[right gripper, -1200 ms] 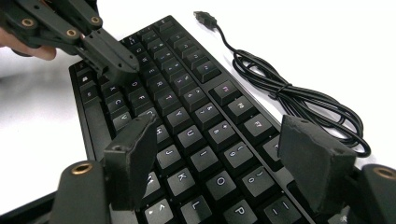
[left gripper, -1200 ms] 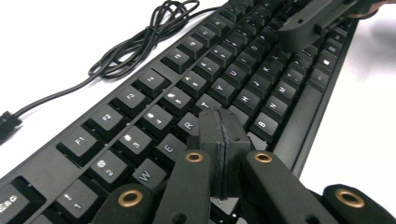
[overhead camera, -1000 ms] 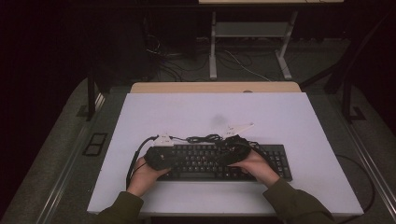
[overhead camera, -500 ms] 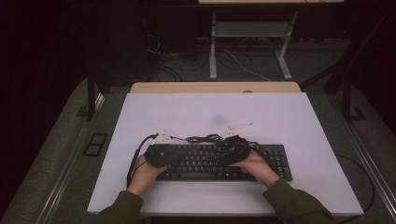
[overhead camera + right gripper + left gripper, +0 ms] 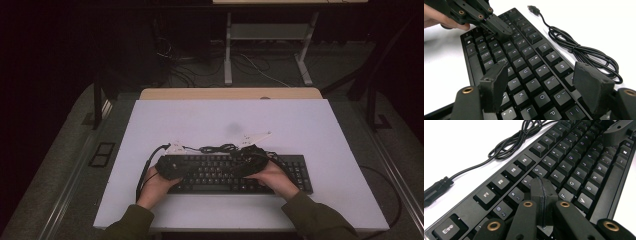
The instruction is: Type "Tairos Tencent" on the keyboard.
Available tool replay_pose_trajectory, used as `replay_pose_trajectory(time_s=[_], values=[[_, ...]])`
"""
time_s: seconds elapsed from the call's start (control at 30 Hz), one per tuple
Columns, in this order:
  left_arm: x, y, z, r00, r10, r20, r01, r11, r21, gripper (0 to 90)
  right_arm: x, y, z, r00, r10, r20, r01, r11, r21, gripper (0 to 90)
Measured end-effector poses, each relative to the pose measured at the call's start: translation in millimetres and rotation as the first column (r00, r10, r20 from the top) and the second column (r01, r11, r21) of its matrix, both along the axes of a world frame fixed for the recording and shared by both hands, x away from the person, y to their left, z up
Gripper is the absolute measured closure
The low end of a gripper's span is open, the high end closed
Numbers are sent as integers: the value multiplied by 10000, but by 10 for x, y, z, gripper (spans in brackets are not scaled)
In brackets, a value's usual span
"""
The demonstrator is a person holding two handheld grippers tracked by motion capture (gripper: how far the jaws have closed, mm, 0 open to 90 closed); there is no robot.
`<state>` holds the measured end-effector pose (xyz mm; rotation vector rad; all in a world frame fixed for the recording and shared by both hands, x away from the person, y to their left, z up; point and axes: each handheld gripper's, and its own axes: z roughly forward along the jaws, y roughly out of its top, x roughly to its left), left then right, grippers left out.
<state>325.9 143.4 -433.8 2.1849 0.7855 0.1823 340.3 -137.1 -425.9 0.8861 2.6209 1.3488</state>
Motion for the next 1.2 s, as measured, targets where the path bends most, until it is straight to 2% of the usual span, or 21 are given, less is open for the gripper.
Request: replay_pose_trajectory(time_s=[0.03,0.17,0.4,0.47,0.5,0.63,0.9,1.2], values=[[-3,-6,-2,10000,73,-8,-73,9999,-112,888,1,0,0,10000,-4,-2,4,10000,1,279],[-10,1,15,10000,-31,32,31,10000,8,888,2,-3,2,10000,-4,-4,4,10000,11,279],[-22,7,36,10000,-67,68,67,9999,-77,888,3,-9,5,10000,-23,1,23,10000,18,279],[-32,3,41,10000,6,91,-3,9996,-277,887,4,-11,7,10000,-40,-12,40,10000,27,280],[-32,12,51,9999,-91,80,92,9998,-175,887,5,-13,6,10000,-38,-2,38,10000,28,281],[-53,11,66,10000,-35,77,38,9994,-334,855,3,-13,7,10000,-37,-14,37,10000,30,313],[-93,9,88,9999,136,66,-132,9985,-532,771,-17,-10,23,10000,45,-66,-44,9998,188,430],[-119,34,101,9993,382,61,-376,9966,-729,635,-67,21,36,9991,418,-73,-415,9987,279,680]])
